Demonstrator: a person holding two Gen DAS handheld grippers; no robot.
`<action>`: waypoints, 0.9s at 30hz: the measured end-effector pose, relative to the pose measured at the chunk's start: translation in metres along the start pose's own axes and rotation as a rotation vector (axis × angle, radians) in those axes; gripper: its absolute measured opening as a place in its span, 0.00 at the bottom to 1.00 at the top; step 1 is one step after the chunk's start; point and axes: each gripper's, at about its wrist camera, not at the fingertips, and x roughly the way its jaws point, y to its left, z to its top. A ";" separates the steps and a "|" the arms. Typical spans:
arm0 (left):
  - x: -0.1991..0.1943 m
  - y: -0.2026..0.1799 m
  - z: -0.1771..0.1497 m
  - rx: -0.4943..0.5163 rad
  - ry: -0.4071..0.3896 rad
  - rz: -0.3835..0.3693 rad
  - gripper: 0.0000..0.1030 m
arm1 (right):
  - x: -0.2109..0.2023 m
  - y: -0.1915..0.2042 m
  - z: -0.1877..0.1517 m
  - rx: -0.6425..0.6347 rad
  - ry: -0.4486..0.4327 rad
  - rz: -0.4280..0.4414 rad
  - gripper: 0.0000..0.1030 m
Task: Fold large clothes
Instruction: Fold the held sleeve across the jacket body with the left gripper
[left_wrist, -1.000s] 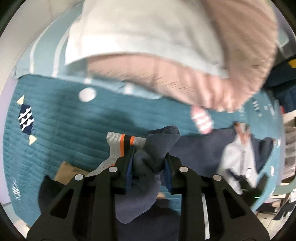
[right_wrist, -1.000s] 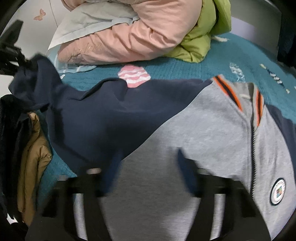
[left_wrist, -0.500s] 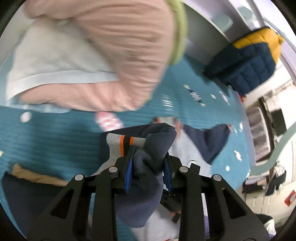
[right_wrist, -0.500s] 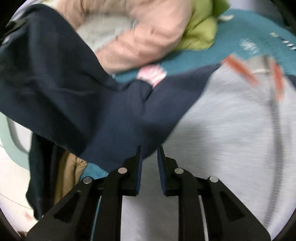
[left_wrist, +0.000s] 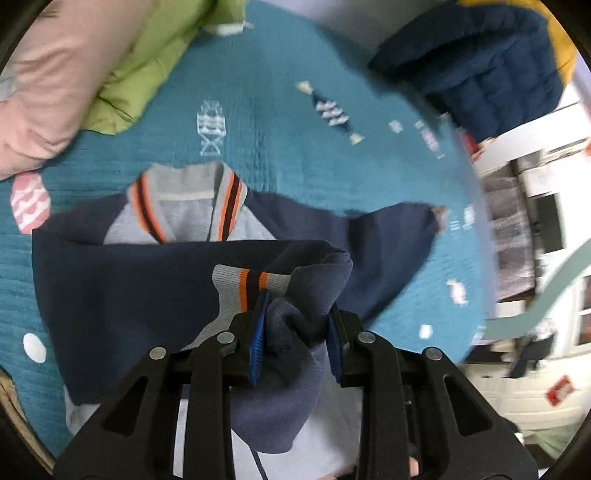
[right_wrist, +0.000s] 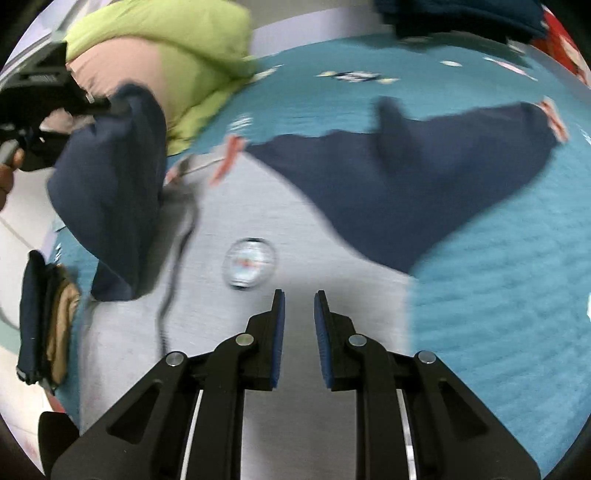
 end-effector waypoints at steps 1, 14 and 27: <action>0.017 -0.002 0.001 -0.020 0.014 0.011 0.26 | -0.003 -0.009 0.002 0.033 -0.005 0.003 0.17; 0.071 -0.023 -0.007 -0.039 -0.036 -0.082 0.74 | -0.018 -0.086 0.017 0.156 -0.067 -0.086 0.25; 0.104 0.032 -0.066 -0.220 0.072 0.026 0.77 | -0.035 -0.122 0.016 0.249 -0.109 -0.096 0.32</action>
